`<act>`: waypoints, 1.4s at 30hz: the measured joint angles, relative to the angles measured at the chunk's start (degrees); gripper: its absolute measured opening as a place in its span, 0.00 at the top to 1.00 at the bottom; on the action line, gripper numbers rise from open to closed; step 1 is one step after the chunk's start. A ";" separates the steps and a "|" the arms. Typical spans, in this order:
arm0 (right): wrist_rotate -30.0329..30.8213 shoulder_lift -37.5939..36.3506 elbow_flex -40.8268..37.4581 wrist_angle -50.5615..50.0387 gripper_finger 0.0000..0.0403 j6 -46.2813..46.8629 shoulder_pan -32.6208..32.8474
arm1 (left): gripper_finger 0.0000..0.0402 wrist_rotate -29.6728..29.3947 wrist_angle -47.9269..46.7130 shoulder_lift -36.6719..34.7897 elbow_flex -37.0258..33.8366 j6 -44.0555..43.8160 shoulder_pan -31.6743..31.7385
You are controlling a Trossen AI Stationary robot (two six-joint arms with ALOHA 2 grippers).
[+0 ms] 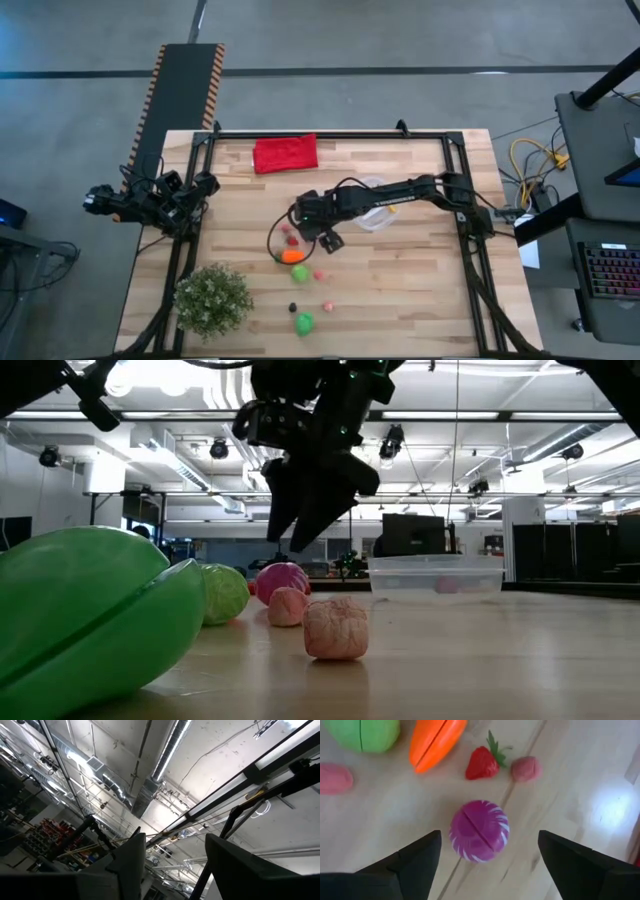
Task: Pick and placing Produce into tupperware
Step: Put the red onion into the transparent container
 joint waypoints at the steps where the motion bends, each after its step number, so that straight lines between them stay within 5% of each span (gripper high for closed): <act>1: -0.02 0.00 -0.14 0.01 0.18 0.01 -0.09 | 0.52 -0.32 0.00 0.00 0.00 0.00 -0.01; 11: 0.37 0.07 -4.42 3.69 0.12 -0.19 -0.05 | 0.52 -2.51 0.00 0.02 -0.02 -0.02 0.01; 42: 1.73 4.20 -1.95 4.73 0.19 6.25 0.37 | 0.52 -2.54 -0.02 0.02 0.00 0.02 -0.01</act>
